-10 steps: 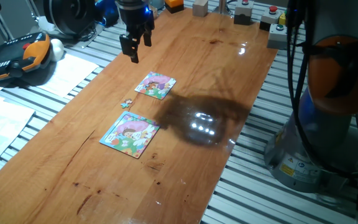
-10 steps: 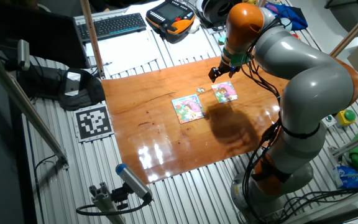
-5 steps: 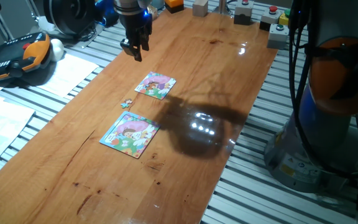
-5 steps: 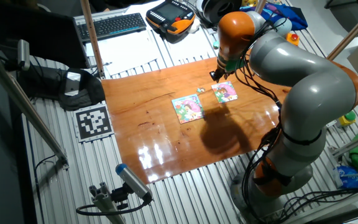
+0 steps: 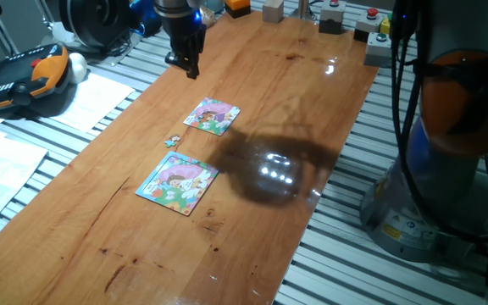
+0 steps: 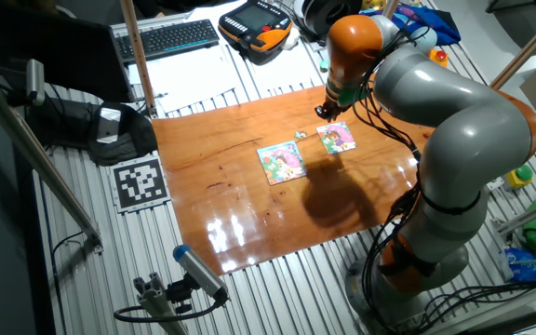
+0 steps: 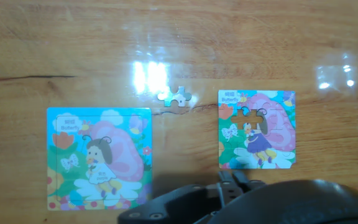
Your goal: Assemble one piece of a puzzle
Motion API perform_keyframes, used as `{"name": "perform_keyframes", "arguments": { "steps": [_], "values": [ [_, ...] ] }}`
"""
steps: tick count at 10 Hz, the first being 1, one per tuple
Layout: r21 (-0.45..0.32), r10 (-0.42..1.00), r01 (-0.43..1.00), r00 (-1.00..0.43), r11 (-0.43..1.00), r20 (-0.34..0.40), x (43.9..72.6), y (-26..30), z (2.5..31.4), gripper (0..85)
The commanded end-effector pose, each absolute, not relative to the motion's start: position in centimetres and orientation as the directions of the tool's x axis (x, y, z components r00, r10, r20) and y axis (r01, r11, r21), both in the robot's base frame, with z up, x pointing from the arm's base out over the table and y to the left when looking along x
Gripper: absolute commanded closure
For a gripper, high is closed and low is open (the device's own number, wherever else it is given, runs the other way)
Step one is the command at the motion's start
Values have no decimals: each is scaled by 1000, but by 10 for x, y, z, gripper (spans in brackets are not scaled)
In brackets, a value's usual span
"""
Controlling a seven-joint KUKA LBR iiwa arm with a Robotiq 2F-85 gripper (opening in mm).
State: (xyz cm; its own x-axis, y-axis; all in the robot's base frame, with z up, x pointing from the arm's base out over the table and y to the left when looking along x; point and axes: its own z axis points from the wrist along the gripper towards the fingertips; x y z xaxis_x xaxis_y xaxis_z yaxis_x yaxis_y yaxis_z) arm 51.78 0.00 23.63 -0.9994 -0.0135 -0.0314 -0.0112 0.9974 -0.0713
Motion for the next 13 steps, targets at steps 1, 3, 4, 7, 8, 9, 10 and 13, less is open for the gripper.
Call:
{"name": "perform_keyframes", "arguments": {
  "steps": [1,3,4,7,8,9,10,13],
  "values": [
    [-54,-5,-4,-1000,999,-28,518,-1,236,850],
    [-40,4,4,-1000,999,-14,519,-1,236,850],
    [-35,5,6,-1000,999,-10,519,-1,235,850],
    [-38,1,1,-1000,999,-8,520,0,235,850],
    [-38,-1,0,-1000,999,-10,521,-1,234,850],
    [-38,-4,-4,-1000,999,-10,522,-1,234,850],
    [-35,-4,-4,-1000,999,-10,522,-1,234,850],
    [-47,-2,0,-999,999,-33,522,-1,234,850]
  ]
}}
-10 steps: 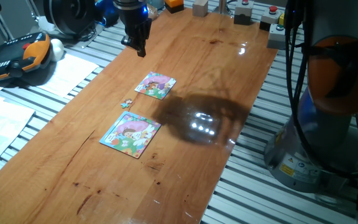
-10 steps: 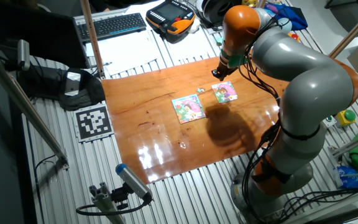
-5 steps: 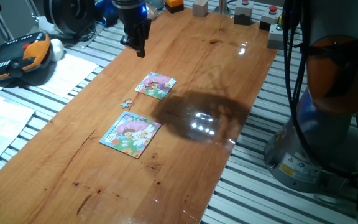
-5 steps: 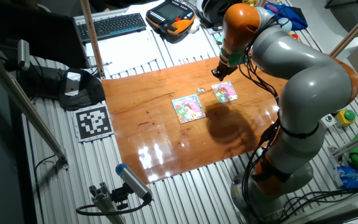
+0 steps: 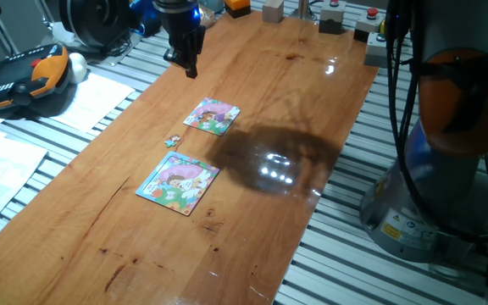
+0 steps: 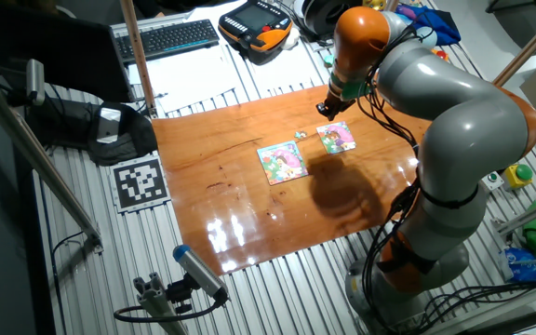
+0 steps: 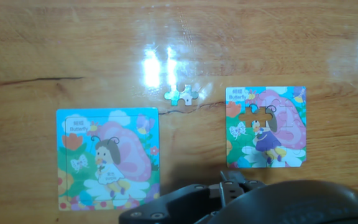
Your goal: Assemble one piece of a puzzle
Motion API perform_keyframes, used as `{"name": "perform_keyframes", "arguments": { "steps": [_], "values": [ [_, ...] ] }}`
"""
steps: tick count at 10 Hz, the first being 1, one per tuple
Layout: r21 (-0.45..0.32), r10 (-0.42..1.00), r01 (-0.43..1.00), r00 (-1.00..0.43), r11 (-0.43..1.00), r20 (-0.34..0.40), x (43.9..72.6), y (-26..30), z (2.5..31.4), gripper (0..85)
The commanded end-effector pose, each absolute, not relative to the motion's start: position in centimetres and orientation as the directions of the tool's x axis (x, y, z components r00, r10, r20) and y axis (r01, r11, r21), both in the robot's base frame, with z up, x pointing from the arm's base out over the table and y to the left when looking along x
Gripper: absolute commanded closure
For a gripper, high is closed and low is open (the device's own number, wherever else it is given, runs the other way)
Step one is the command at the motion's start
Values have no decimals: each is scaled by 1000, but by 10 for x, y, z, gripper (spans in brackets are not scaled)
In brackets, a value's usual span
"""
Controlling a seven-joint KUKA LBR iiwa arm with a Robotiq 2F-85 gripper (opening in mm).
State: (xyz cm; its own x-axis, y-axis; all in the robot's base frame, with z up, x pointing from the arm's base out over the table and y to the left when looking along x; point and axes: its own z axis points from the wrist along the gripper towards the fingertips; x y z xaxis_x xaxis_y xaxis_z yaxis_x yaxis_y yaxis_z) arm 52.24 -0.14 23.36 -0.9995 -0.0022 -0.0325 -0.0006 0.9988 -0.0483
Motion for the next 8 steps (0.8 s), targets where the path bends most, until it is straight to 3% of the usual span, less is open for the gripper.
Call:
{"name": "perform_keyframes", "arguments": {
  "steps": [1,8],
  "values": [
    [-51,-2,0,-999,999,-36,523,-1,233,850],
    [-62,14,16,-999,998,-40,540,3,221,850]
  ]
}}
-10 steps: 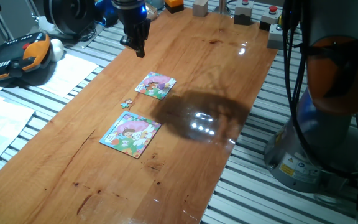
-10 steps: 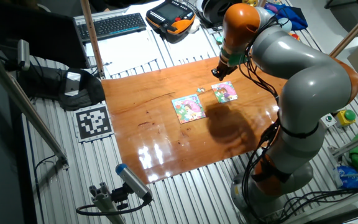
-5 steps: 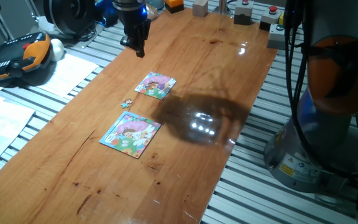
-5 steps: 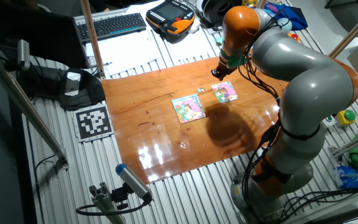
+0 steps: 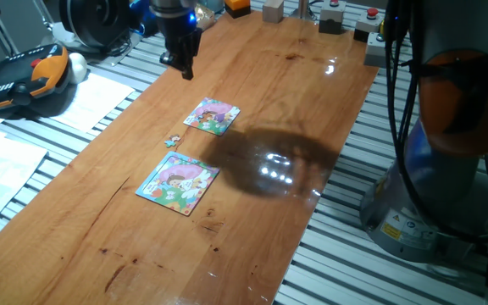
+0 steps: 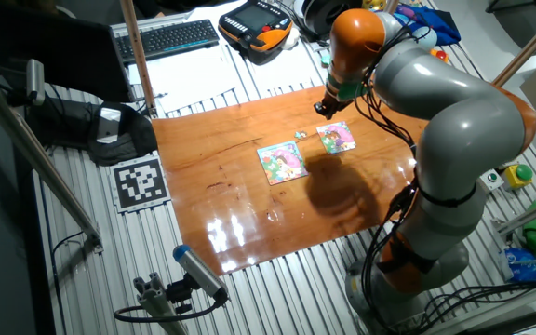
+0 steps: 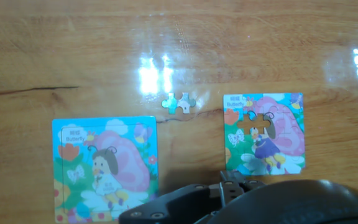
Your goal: Assemble one piece of a puzzle
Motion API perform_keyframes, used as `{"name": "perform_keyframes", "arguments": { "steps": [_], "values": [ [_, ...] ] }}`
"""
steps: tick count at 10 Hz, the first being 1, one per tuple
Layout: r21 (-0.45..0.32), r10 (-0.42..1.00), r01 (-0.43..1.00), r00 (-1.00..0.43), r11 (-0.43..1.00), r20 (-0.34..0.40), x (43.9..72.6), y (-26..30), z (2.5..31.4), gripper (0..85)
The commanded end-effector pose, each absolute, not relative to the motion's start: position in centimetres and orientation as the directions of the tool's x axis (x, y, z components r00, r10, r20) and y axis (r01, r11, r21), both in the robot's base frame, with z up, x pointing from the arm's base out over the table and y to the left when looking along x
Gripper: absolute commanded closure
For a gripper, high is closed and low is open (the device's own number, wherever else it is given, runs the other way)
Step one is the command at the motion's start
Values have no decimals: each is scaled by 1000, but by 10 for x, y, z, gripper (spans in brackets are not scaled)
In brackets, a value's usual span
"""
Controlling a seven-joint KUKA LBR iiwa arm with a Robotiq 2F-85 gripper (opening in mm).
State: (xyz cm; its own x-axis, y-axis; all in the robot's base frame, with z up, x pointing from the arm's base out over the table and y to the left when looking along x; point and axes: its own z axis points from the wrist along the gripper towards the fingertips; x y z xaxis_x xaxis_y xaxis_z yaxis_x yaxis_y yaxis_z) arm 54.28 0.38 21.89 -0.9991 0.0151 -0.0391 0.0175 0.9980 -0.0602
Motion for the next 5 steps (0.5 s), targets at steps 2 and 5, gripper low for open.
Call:
{"name": "perform_keyframes", "arguments": {
  "steps": [2,5],
  "values": [
    [-61,32,35,-999,998,-44,554,10,203,850],
    [-57,70,72,-997,996,-34,570,17,181,850]
  ]
}}
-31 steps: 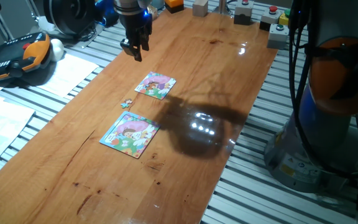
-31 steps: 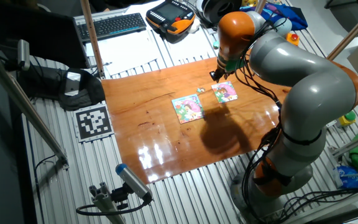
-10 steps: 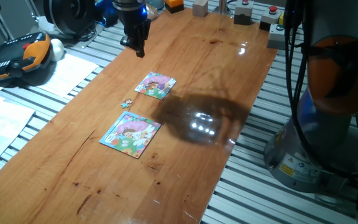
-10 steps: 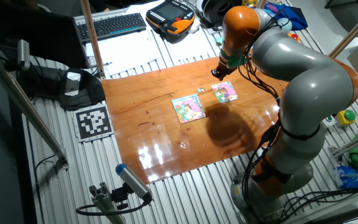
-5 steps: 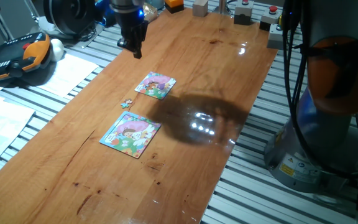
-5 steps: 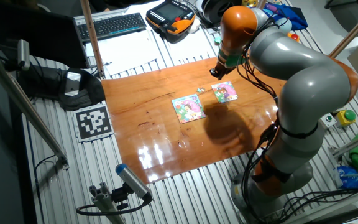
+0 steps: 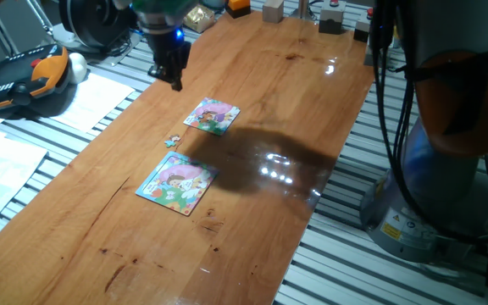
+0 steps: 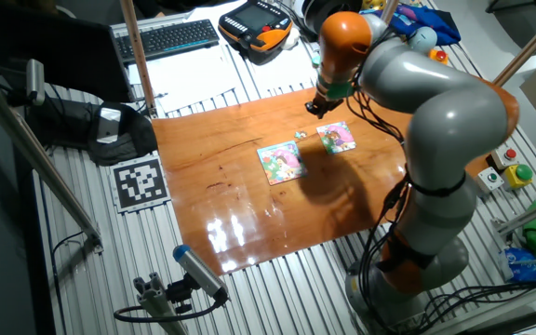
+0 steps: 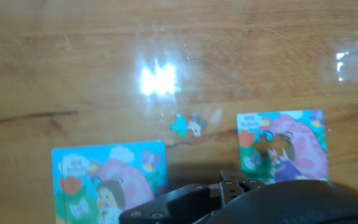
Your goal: Assemble one piece of a puzzle
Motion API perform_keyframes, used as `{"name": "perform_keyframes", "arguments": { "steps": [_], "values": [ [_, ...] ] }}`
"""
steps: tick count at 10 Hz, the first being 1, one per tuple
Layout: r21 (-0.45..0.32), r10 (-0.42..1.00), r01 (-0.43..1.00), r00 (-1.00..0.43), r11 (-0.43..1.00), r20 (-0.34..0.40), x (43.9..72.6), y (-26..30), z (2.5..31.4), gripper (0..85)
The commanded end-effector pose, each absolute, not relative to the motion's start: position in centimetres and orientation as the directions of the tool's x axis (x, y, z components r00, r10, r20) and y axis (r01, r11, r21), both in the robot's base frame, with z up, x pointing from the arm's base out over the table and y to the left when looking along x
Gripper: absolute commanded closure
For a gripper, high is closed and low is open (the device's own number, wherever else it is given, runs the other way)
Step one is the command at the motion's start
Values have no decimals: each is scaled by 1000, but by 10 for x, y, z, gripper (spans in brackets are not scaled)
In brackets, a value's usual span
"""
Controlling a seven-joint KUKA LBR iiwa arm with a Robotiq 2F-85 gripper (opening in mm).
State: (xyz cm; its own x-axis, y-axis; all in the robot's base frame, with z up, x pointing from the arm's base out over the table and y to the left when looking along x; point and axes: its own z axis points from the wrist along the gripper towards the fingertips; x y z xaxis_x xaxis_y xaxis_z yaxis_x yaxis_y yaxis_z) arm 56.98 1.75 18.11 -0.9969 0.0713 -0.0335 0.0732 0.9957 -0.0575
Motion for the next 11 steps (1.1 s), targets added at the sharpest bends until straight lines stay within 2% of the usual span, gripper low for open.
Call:
{"name": "perform_keyframes", "arguments": {
  "steps": [1,5,9,11],
  "values": [
    [-56,90,91,-996,994,-29,573,20,176,850],
    [-49,176,177,-984,983,-6,580,27,165,850],
    [-76,297,297,-955,952,-15,584,25,158,850],
    [-62,362,362,-932,930,-22,585,24,157,850]
  ]
}}
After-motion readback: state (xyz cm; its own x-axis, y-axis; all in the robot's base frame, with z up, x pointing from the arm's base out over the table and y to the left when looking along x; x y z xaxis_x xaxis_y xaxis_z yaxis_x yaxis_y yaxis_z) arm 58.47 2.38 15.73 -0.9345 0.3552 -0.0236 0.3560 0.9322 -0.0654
